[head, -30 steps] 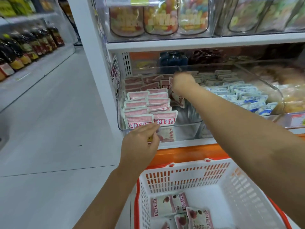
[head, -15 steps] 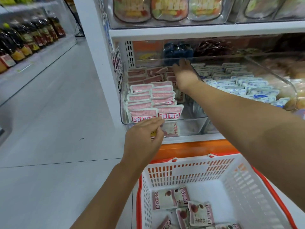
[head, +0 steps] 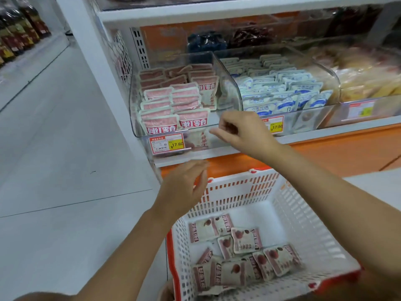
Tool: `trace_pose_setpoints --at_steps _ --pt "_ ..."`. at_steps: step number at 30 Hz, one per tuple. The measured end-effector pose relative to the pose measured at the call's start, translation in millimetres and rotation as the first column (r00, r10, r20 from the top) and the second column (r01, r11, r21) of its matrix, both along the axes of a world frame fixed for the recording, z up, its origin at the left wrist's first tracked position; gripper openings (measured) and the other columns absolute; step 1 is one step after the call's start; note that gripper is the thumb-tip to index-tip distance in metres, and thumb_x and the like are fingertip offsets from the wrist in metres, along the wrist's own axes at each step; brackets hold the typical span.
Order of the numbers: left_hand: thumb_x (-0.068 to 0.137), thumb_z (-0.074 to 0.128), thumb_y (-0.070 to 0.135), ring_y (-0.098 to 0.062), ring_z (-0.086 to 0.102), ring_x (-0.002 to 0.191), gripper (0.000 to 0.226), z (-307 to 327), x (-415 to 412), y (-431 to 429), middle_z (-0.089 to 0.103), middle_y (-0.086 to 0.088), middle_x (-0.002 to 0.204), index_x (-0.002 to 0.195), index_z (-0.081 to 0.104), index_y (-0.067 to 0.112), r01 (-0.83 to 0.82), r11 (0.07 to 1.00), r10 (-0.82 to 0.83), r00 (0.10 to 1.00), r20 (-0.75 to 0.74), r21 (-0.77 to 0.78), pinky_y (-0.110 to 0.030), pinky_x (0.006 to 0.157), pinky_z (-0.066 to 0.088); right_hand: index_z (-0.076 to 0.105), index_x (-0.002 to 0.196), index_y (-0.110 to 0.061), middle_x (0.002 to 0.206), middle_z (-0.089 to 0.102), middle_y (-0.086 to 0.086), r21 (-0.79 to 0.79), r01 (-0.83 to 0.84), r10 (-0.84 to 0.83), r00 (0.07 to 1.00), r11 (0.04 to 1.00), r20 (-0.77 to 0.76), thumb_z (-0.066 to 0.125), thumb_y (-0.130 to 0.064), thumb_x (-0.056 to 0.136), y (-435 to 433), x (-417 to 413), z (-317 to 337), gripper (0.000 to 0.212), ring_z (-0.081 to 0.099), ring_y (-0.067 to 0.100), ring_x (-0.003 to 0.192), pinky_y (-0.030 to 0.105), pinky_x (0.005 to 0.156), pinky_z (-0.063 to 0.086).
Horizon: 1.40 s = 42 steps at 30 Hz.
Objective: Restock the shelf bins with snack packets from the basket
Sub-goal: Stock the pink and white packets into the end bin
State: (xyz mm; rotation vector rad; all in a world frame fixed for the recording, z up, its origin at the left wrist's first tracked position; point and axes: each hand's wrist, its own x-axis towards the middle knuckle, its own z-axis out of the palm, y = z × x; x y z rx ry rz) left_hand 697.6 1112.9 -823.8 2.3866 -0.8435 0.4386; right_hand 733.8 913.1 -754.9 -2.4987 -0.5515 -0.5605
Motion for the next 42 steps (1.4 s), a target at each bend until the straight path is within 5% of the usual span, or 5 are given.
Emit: trace_pose_setpoints --at_steps 8,14,18,32,42 --pt "0.099 0.044 0.028 -0.011 0.061 0.102 0.029 -76 -19 2 0.061 0.007 0.118 0.121 0.06 0.019 0.124 0.943 0.065 0.842 -0.535 0.308 -0.02 0.083 0.049 0.059 0.079 -0.01 0.082 0.058 -0.001 -0.416 0.007 -0.371 0.467 0.909 -0.803 0.063 -0.029 0.091 -71 -62 -166 0.023 0.057 0.016 0.075 0.019 0.065 0.04" --pt "0.099 0.039 0.027 -0.007 0.047 0.062 0.032 -128 -27 22 0.05 0.007 0.069 0.069 0.046 0.023 0.197 0.841 0.145 0.815 -0.562 0.503 -0.018 0.053 0.032 0.047 0.096 -0.013 0.073 0.033 -0.002 -0.575 -0.008 -0.574 -0.057 0.818 -0.817 0.059 -0.028 0.094 -121 -117 -237 0.019 0.032 0.007 0.056 0.014 0.046 0.03" --pt "0.098 0.039 0.028 -0.013 0.055 0.066 0.03 -138 -26 24 0.058 0.004 0.074 0.076 0.056 0.018 0.137 0.859 0.159 0.844 -0.512 0.493 -0.026 0.058 0.043 0.047 0.133 -0.004 0.127 0.054 0.012 -0.474 0.217 -0.417 -0.261 0.853 -0.87 0.061 -0.023 0.092 -128 -133 -271 0.047 0.055 0.027 0.113 0.034 0.088 0.048" --pt "0.096 0.042 0.026 -0.017 0.056 0.063 0.027 -146 -21 23 0.061 0.002 0.074 0.075 0.056 0.016 0.081 0.885 0.168 0.863 -0.477 0.459 -0.028 0.057 0.043 0.027 0.136 0.003 0.122 0.054 0.014 -0.501 0.433 -0.461 -0.201 0.75 -0.864 0.09 -0.052 0.048 -118 -137 -342 0.121 0.059 0.026 0.11 0.029 0.079 0.054" --pt "0.097 0.04 0.027 -0.012 0.057 0.065 0.03 -131 -21 16 0.061 0.005 0.073 0.071 0.052 0.018 0.067 0.883 0.213 0.825 -0.524 0.464 -0.026 0.06 0.047 0.059 0.082 -0.013 0.077 0.059 -0.005 -0.262 0.276 -0.254 -0.064 0.925 -0.965 0.076 -0.009 0.077 -73 -125 -288 0.019 0.057 0.008 0.067 0.017 0.055 0.045"
